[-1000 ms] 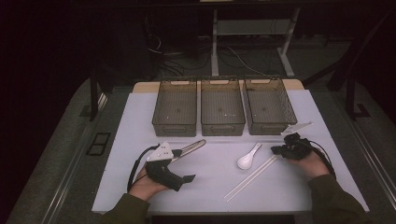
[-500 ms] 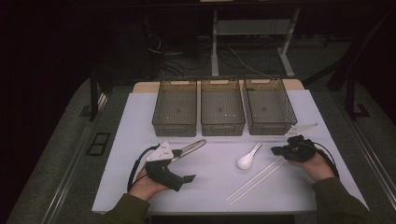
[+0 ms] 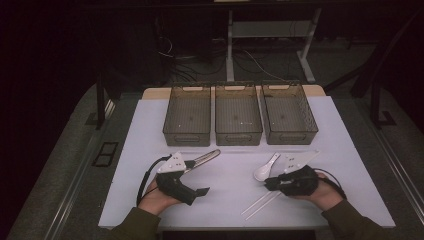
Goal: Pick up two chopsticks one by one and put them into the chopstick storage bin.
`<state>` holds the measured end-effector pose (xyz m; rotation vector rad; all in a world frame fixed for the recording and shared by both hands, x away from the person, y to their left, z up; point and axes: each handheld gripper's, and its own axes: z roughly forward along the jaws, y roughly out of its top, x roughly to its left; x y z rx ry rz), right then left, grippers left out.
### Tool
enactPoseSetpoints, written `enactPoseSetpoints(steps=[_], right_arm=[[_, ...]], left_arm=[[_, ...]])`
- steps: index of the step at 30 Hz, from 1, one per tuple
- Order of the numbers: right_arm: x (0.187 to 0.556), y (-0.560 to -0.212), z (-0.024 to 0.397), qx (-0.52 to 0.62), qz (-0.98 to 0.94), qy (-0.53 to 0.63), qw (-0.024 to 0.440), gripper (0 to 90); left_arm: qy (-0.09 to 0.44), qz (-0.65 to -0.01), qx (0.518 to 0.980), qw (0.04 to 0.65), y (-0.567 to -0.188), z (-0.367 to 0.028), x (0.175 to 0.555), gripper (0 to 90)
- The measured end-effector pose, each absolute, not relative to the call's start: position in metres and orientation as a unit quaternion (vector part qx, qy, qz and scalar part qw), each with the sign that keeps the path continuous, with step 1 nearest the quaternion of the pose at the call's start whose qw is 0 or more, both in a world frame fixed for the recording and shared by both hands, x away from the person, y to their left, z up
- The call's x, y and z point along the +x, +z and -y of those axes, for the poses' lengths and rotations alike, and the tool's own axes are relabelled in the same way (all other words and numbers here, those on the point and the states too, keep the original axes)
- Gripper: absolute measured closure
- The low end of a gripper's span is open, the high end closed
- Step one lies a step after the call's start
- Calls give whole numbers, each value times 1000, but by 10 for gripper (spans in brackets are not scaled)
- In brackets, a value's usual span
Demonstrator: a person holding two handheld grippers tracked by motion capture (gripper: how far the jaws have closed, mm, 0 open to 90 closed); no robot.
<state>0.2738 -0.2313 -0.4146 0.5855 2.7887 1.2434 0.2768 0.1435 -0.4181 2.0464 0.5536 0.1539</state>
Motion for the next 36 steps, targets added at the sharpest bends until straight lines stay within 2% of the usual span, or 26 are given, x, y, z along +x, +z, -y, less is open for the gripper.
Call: enactPoseSetpoints(steps=[7, 17, 33, 34, 36], right_arm=[[262, -431, 183, 82, -923, 375, -17, 764], [255, -442, 156, 34, -933, 358, -36, 764], [255, -444, 150, 5, -934, 356, -20, 835], [258, -442, 150, 7, -933, 360, -17, 872], [260, -442, 150, 6, -932, 361, -12, 878]], left_arm=[[63, -226, 842, 486, -418, -143, 277, 0], [63, -228, 840, 489, -419, -142, 277, 0], [64, -226, 842, 485, -418, -143, 277, 0], [63, -229, 840, 489, -419, -142, 277, 0], [64, -229, 840, 489, -419, -142, 277, 0]])
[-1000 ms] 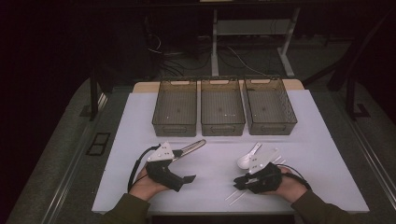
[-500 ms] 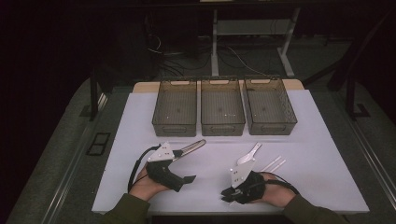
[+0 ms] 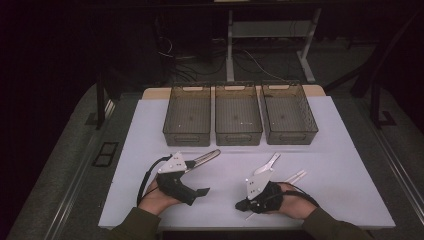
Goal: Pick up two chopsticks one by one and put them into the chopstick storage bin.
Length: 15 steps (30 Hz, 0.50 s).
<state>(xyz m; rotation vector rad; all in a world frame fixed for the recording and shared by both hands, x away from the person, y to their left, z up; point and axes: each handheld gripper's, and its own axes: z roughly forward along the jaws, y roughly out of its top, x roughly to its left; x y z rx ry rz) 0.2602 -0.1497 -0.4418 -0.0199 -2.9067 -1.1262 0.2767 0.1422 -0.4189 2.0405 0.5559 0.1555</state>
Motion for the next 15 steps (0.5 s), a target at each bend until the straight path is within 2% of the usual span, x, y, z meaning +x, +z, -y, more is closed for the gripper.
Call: enactPoseSetpoints(steps=[4, 7, 15], right_arm=[[268, -444, 149, -15, 935, -356, 9, 880], [268, -444, 148, -13, 936, -352, 13, 824], [265, -440, 149, -5, 931, -364, 23, 812]], left_arm=[[64, -227, 841, 488, -419, -143, 277, 0], [63, -229, 839, 489, -418, -143, 277, 0], [63, -231, 838, 491, -418, -143, 277, 0]])
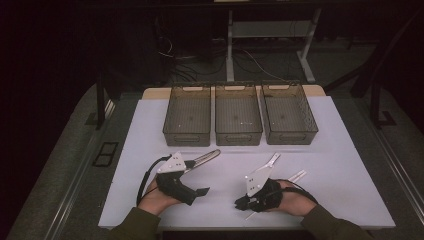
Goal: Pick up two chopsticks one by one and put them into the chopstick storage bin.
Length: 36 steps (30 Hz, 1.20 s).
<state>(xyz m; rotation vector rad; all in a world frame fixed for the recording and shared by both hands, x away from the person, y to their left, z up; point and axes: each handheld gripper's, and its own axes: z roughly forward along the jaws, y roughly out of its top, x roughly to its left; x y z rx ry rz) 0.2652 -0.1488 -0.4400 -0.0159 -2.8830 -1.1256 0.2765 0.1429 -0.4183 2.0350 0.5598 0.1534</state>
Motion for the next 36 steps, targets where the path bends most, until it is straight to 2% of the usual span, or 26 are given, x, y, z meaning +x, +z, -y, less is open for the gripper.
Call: enactPoseSetpoints(steps=[14, 29, 33, 35, 36], right_arm=[[266, -445, 144, 21, 934, -356, 20, 844], [288, -444, 131, -2, 937, -348, 1, 893], [294, -442, 132, -12, 934, -357, 0, 879], [295, -439, 136, -17, 931, -365, 4, 852], [296, -436, 140, -17, 929, -370, 4, 808]], left_arm=[[65, -231, 837, 491, -419, -142, 276, 0], [66, -226, 841, 487, -418, -144, 277, 0], [66, -228, 840, 489, -417, -145, 277, 0], [65, -231, 837, 492, -417, -145, 277, 0], [65, -231, 837, 492, -417, -145, 277, 0]])
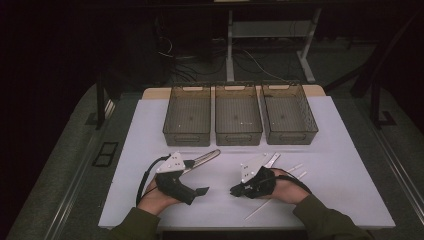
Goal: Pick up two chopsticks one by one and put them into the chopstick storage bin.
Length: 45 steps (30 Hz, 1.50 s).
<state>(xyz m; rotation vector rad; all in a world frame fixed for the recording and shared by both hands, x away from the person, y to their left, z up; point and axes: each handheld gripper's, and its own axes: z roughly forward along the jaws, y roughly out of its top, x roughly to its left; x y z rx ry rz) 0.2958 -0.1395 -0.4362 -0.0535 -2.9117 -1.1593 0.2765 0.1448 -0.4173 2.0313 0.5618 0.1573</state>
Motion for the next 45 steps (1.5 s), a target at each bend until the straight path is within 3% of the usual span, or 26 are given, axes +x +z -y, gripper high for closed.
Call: enactPoseSetpoints(steps=[8, 12, 26, 34, 45], right_arm=[[293, -443, 136, -5, 939, -343, 12, 773], [294, -443, 135, -2, 939, -343, 4, 835], [311, -445, 127, -42, 935, -352, -10, 863], [306, -428, 144, -53, 927, -371, -16, 737], [261, -425, 190, -29, 931, -362, 23, 722]], left_arm=[[66, -228, 839, 490, -417, -145, 277, 0], [66, -228, 839, 489, -417, -145, 277, 0], [66, -227, 839, 489, -418, -145, 277, 0], [67, -230, 836, 494, -417, -146, 276, 0], [68, -229, 838, 490, -417, -145, 276, 0]])
